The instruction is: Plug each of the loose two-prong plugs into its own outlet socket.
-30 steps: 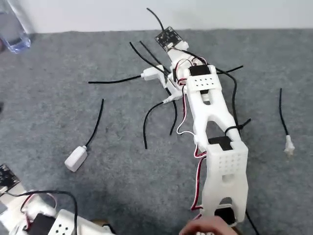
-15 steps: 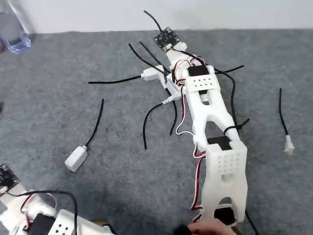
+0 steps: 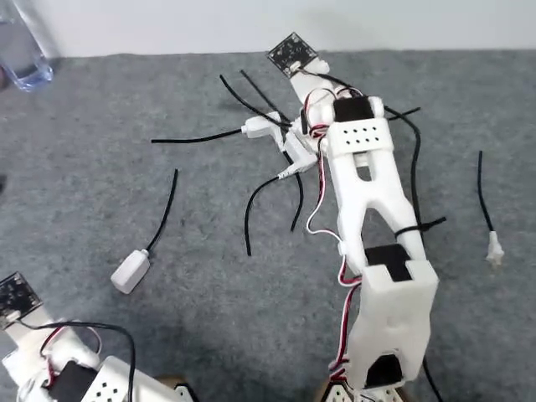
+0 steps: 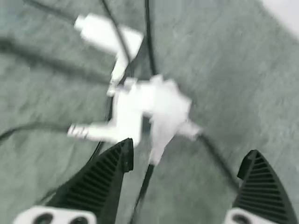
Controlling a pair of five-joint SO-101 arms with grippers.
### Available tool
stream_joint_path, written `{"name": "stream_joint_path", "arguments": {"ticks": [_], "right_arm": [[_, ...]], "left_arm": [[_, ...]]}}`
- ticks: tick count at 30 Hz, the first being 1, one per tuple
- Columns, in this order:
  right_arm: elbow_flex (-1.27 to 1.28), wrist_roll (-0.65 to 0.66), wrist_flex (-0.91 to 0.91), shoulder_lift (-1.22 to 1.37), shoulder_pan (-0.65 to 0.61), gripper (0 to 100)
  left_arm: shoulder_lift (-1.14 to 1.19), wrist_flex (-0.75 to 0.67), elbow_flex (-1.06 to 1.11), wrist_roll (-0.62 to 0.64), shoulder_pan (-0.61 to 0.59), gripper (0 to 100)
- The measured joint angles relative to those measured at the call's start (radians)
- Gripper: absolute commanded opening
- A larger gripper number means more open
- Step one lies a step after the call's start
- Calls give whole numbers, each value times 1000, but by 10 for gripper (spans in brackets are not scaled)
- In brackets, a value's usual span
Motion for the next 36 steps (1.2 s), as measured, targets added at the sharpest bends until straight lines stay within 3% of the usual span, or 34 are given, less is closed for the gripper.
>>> {"name": "stream_joint_path", "arguments": {"ticks": [13, 17, 22, 27, 36], "right_arm": [[-2, 51, 526, -290, -149, 339], [63, 17, 535, -396, -163, 339], [229, 9, 535, -562, -193, 339], [454, 0, 535, -781, -216, 339], [1146, -28, 382, -1321, -408, 339]], "left_arm": [[0, -28, -81, 0, 127, 12], [0, -28, -161, 0, 132, 17], [-6, -28, -253, -58, 186, 130], [-9, -32, -296, -143, 334, 163], [-5, -40, -301, -462, 635, 164]]}}
